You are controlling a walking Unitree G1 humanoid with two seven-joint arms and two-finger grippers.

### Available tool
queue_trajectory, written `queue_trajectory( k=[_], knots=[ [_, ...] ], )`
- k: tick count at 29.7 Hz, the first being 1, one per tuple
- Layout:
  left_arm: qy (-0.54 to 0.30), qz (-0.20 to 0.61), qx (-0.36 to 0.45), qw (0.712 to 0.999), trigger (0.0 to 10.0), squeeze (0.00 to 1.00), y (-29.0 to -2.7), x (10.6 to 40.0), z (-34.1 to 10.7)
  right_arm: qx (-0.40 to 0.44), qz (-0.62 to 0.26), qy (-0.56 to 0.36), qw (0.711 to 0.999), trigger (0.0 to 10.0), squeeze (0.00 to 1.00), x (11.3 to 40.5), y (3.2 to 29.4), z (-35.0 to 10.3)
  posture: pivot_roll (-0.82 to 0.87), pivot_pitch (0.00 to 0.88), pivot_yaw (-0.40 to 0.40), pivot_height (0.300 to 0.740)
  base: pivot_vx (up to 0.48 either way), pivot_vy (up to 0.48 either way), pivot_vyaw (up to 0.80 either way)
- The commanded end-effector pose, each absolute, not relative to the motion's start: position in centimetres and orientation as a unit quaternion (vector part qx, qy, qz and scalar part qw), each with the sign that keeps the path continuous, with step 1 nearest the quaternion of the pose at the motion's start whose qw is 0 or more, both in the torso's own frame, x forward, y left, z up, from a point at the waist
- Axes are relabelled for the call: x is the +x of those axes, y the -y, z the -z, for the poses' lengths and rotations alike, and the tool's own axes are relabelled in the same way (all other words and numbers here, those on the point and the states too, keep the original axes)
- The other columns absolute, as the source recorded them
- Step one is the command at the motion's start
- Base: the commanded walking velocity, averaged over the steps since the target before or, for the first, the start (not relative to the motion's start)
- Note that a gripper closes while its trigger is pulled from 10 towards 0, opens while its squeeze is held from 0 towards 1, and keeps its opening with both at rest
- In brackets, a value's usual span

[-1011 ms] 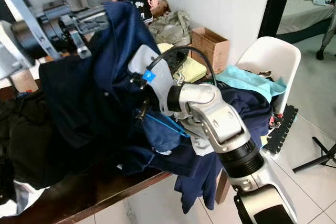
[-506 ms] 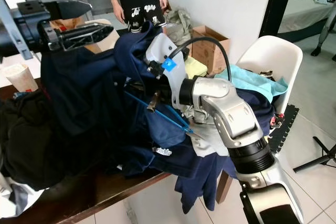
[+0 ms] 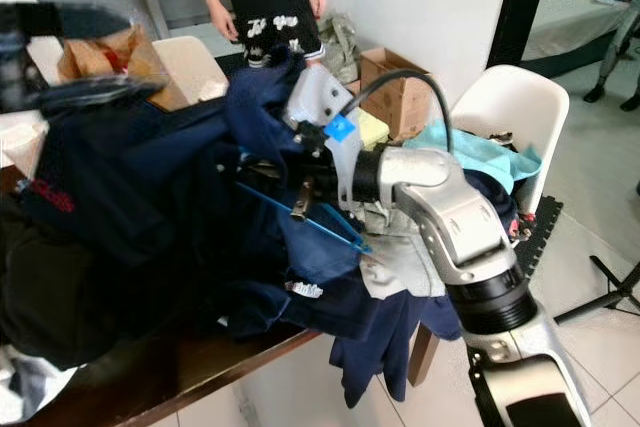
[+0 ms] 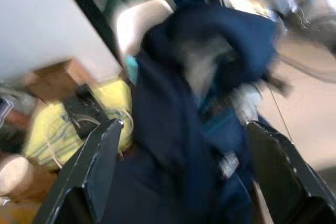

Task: Hang hanger

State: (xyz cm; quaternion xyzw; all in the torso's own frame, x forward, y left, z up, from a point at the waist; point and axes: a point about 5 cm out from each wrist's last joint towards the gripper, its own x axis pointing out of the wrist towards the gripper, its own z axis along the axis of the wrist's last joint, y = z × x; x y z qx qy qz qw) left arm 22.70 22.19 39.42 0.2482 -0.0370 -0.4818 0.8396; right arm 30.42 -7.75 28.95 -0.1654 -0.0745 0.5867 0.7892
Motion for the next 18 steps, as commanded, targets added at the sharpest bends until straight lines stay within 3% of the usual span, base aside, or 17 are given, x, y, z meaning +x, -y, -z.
queue_trajectory(
  k=[1, 5, 9, 17, 18],
  knots=[
    [0.019, 0.496, 0.269, 0.826, 10.0, 0.0, -22.4, 22.1, -39.4, -0.174, -0.599, 0.094, 0.776, 10.0, 0.0, 30.0, 7.4, -29.5, 0.03, 0.0, 0.038, 0.74, 0.0, 0.0, 0.0],
    [-0.052, 0.527, 0.284, 0.799, 10.0, 0.0, -23.2, 21.7, -37.7, -0.181, -0.611, 0.101, 0.764, 10.0, 0.0, 29.6, 7.0, -29.6, 0.04, 0.0, 0.04, 0.74, 0.0, 0.0, 0.0],
    [-0.081, 0.506, 0.315, 0.799, 10.0, 0.0, -23.8, 22.5, -36.8, -0.184, -0.617, 0.108, 0.757, 10.0, 0.0, 29.2, 6.8, -29.8, 0.03, 0.0, 0.045, 0.74, 0.0, 0.0, 0.0],
    [-0.041, 0.472, 0.347, 0.809, 10.0, 0.0, -24.0, 23.7, -37.1, -0.185, -0.641, 0.121, 0.735, 10.0, 0.0, 28.1, 6.6, -30.0, 0.02, 0.0, 0.047, 0.74, 0.0, 0.0, 0.0],
    [0.013, 0.476, 0.349, 0.807, 10.0, 0.0, -23.2, 24.0, -37.9, -0.188, -0.656, 0.119, 0.722, 10.0, 0.0, 27.6, 6.7, -29.8, 0.02, 0.0, 0.046, 0.74, 0.0, 0.0, 0.0]
  ],
)
